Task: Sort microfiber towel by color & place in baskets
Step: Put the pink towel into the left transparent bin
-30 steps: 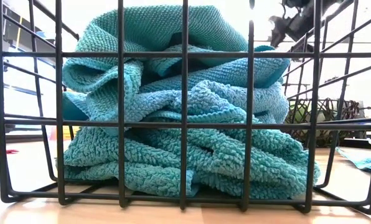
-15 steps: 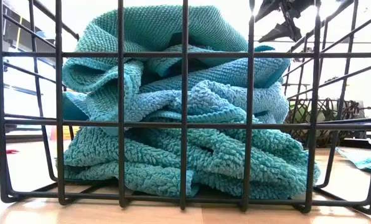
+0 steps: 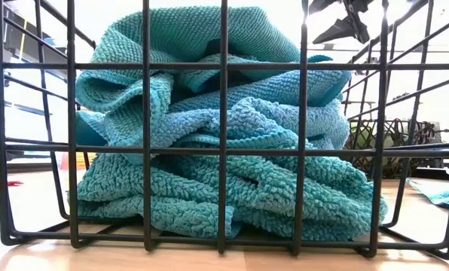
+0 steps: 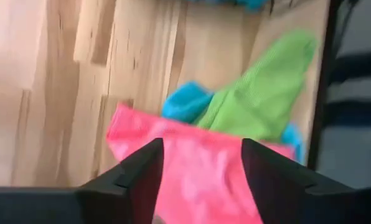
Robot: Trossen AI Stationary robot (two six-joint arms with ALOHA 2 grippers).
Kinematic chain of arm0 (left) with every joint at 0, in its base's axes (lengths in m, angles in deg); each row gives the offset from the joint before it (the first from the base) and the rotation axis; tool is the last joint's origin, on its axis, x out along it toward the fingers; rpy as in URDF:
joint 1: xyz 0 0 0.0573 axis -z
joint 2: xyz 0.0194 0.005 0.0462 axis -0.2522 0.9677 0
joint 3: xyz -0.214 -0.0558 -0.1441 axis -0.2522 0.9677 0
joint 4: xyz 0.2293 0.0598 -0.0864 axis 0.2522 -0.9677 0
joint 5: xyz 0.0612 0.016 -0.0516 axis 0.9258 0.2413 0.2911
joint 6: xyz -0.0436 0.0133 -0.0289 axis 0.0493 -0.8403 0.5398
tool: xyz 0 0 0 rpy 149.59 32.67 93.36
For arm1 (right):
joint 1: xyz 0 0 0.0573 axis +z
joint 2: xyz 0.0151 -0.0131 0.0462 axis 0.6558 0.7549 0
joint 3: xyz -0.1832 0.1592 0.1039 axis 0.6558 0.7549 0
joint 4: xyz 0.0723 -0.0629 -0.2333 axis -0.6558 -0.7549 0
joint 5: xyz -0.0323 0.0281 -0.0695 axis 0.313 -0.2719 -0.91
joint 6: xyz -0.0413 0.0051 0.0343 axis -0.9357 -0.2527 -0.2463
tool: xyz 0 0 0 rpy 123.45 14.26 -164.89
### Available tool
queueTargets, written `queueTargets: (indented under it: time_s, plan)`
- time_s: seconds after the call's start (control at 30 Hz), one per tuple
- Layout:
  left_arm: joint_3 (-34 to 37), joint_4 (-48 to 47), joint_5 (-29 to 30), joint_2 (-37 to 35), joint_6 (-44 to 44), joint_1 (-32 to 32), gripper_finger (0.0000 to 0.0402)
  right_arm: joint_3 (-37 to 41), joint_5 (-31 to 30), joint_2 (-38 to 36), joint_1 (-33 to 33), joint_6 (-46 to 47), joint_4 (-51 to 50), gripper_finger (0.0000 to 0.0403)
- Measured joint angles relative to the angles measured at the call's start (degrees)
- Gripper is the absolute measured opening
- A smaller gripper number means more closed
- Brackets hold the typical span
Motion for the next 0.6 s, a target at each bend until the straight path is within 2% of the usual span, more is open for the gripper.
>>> queueTargets:
  time_s: [0.13, 0.33, 0.6]
  plan:
    - [0.0, -2.38, 0.02, 5.43, 1.91, 3.39, 0.0231, 0.0, -0.34, 0.02, 0.68, 0.87, 0.03, 0.0271]
    - [0.75, 0.72, -0.2, 9.94, 4.9, 7.56, 0.0237, 0.0, -0.34, 0.02, 0.68, 1.02, 0.02, 0.0271]
    - [12.59, 11.86, -2.16, 7.2, 10.03, 10.81, 0.0237, 0.0, -0.27, 0.04, 0.68, 1.02, -0.2, 0.0271]
